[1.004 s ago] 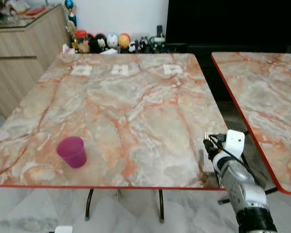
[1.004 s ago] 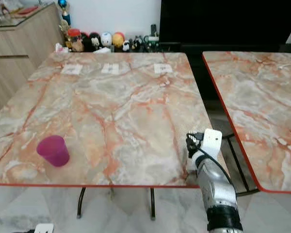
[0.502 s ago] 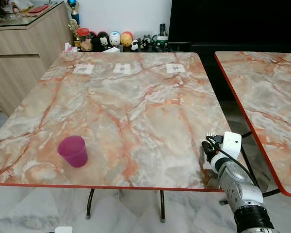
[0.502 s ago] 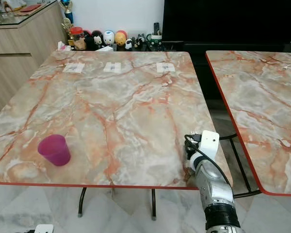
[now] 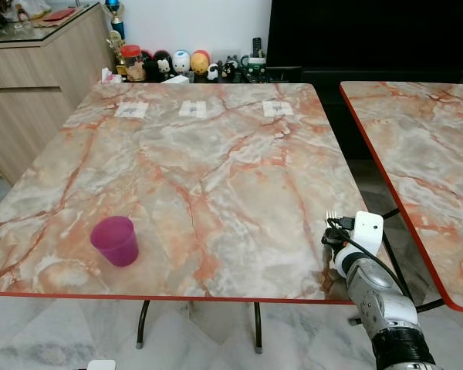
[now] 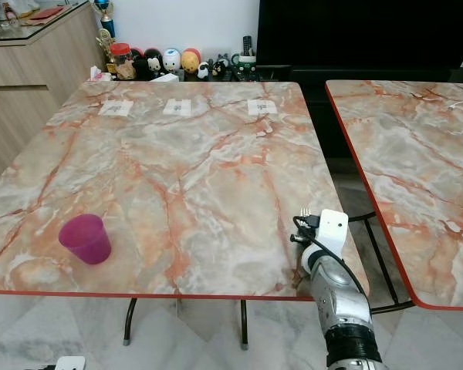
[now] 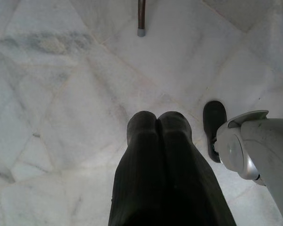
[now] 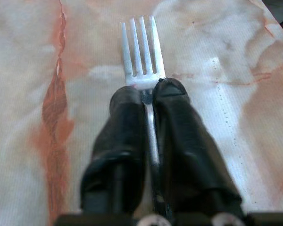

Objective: Setting the table

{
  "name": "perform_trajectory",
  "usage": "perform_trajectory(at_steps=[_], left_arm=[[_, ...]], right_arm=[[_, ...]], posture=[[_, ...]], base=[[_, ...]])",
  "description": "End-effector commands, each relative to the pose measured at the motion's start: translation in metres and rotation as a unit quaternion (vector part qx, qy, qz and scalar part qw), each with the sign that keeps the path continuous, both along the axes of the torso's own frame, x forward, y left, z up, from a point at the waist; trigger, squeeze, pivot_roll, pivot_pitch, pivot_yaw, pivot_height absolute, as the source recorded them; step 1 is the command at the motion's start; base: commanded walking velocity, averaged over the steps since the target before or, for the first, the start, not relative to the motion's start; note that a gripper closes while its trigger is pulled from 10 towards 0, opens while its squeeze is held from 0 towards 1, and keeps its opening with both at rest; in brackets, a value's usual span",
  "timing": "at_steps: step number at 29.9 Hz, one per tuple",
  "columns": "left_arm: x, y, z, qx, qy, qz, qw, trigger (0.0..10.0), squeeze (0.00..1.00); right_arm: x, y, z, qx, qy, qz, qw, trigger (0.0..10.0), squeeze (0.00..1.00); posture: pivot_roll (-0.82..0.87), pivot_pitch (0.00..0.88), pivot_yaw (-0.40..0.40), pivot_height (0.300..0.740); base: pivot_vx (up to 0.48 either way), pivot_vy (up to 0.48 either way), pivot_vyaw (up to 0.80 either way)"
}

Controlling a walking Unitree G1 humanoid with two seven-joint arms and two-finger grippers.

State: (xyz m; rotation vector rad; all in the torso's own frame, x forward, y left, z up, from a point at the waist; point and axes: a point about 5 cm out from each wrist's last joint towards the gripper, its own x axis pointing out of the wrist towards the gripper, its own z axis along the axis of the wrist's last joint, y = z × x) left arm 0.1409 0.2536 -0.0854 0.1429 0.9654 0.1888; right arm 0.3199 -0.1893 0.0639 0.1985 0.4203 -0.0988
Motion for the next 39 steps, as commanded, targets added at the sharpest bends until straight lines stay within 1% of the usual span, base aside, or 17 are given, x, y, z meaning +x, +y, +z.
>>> perform_trajectory(at_steps=[1, 14, 17, 21, 22, 24, 27, 31, 32, 33, 37, 39], left_arm=[[-0.007, -0.001, -0.003, -0.004, 0.015, -0.001, 1.000, 10.0, 0.00], [-0.007, -0.002, -0.003, -0.007, 0.015, -0.001, 1.000, 10.0, 0.00], [-0.006, -0.003, -0.004, -0.008, 0.015, -0.002, 1.000, 10.0, 0.00], [-0.007, -0.003, -0.004, -0.008, 0.015, -0.002, 1.000, 10.0, 0.00], [-0.007, -0.003, -0.004, -0.007, 0.015, -0.002, 1.000, 10.0, 0.00], [-0.007, -0.003, -0.004, -0.006, 0.016, -0.002, 1.000, 10.0, 0.00], [-0.007, -0.002, -0.003, -0.006, 0.016, -0.002, 1.000, 10.0, 0.00], [-0.006, -0.003, -0.003, -0.005, 0.015, -0.002, 1.000, 10.0, 0.00], [-0.006, -0.003, -0.003, -0.004, 0.015, -0.002, 1.000, 10.0, 0.00], [-0.005, -0.003, -0.003, -0.003, 0.015, -0.003, 1.000, 10.0, 0.00], [-0.004, -0.004, -0.003, 0.001, 0.016, -0.011, 1.000, 10.0, 0.00], [-0.004, -0.004, -0.003, 0.003, 0.016, -0.015, 1.000, 10.0, 0.00]], right_arm=[[-0.004, 0.002, -0.007, 0.002, 0.013, 0.002, 1.000, 0.0, 0.00], [-0.003, 0.004, -0.006, -0.004, 0.008, 0.007, 1.000, 0.0, 0.00], [-0.003, 0.004, -0.004, -0.010, -0.003, 0.007, 1.000, 0.0, 0.00], [0.003, 0.005, 0.016, -0.030, -0.085, 0.005, 0.996, 0.0, 0.00], [0.004, 0.006, 0.022, -0.028, -0.103, 0.005, 0.994, 10.0, 0.00], [0.005, 0.006, 0.031, -0.032, -0.137, -0.001, 0.990, 10.0, 0.00], [0.001, 0.004, 0.040, -0.043, -0.171, -0.009, 0.984, 10.0, 0.00], [-0.001, 0.001, 0.043, -0.050, -0.186, -0.010, 0.981, 10.0, 0.00], [-0.004, 0.000, 0.045, -0.051, -0.199, -0.010, 0.979, 10.0, 0.00], [-0.006, -0.003, 0.049, -0.063, -0.217, -0.009, 0.974, 10.0, 0.00], [-0.010, -0.008, 0.055, -0.081, -0.242, -0.016, 0.967, 10.0, 0.00], [-0.010, -0.010, 0.056, -0.081, -0.244, -0.021, 0.966, 10.0, 0.00]], posture=[[-0.01, 0.036, 0.004, 0.740], [0.00, 0.034, 0.002, 0.740], [0.00, 0.034, 0.001, 0.740], [0.00, 0.032, 0.000, 0.740], [0.00, 0.032, 0.001, 0.740], [-0.01, 0.032, 0.000, 0.740], [0.00, 0.033, -0.003, 0.740], [0.00, 0.033, -0.003, 0.740], [-0.01, 0.033, -0.002, 0.740], [-0.01, 0.031, -0.001, 0.740], [-0.01, 0.027, -0.001, 0.740], [-0.01, 0.027, -0.001, 0.740]], base=[[0.000, 0.000, 0.00], [0.000, 0.000, 0.00], [0.000, 0.000, 0.00], [0.000, 0.000, 0.00], [0.000, 0.000, 0.00], [0.000, 0.000, 0.00], [0.000, 0.000, 0.00], [0.000, 0.000, 0.00], [0.000, 0.000, 0.00], [0.000, 0.000, 0.00], [0.000, 0.000, 0.00], [0.000, 0.000, 0.00]])
